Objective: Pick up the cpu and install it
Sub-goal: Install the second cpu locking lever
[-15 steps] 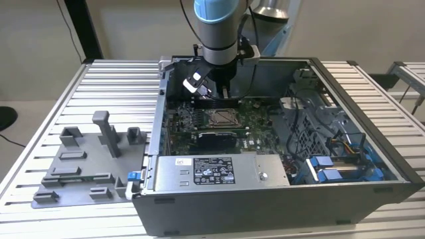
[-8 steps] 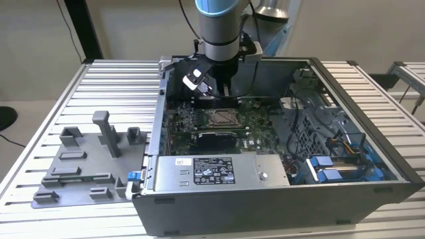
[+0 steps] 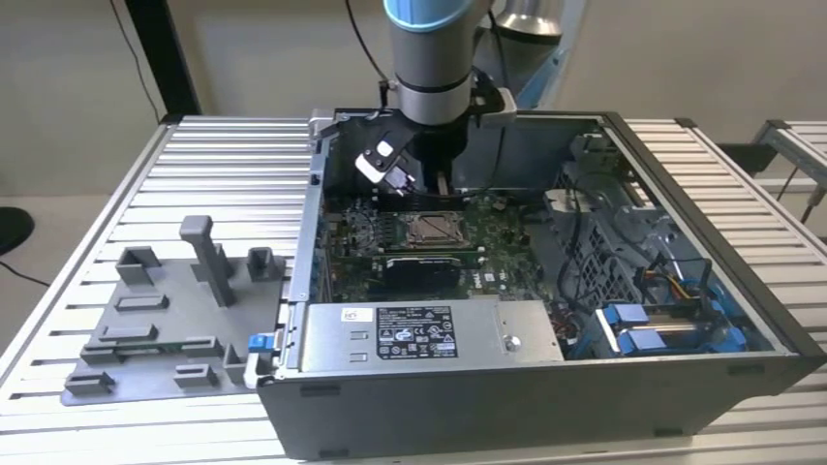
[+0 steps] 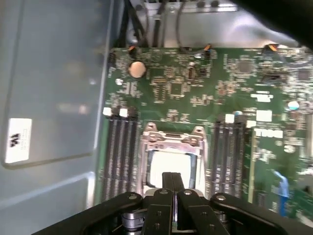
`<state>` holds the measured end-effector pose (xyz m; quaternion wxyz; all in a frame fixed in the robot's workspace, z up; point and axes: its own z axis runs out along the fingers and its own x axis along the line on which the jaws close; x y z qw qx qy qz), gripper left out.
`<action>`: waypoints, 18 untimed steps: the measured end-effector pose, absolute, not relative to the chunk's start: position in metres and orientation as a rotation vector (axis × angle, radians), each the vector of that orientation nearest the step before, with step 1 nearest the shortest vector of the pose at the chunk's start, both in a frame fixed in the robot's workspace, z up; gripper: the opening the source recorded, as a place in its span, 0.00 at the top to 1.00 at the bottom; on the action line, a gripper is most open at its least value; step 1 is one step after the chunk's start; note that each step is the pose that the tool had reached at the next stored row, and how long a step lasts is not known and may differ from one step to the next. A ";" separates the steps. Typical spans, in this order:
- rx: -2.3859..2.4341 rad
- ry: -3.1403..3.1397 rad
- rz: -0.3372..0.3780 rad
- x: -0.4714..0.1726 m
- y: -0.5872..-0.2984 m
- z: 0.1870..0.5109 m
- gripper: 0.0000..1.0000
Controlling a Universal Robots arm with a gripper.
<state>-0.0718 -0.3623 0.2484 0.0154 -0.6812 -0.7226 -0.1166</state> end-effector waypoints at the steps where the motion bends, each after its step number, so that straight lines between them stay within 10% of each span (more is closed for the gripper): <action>1: -2.122 -2.251 -0.353 -0.072 -0.365 0.249 1.00; 18: -2.088 -2.206 -0.199 -0.061 -0.383 0.259 1.00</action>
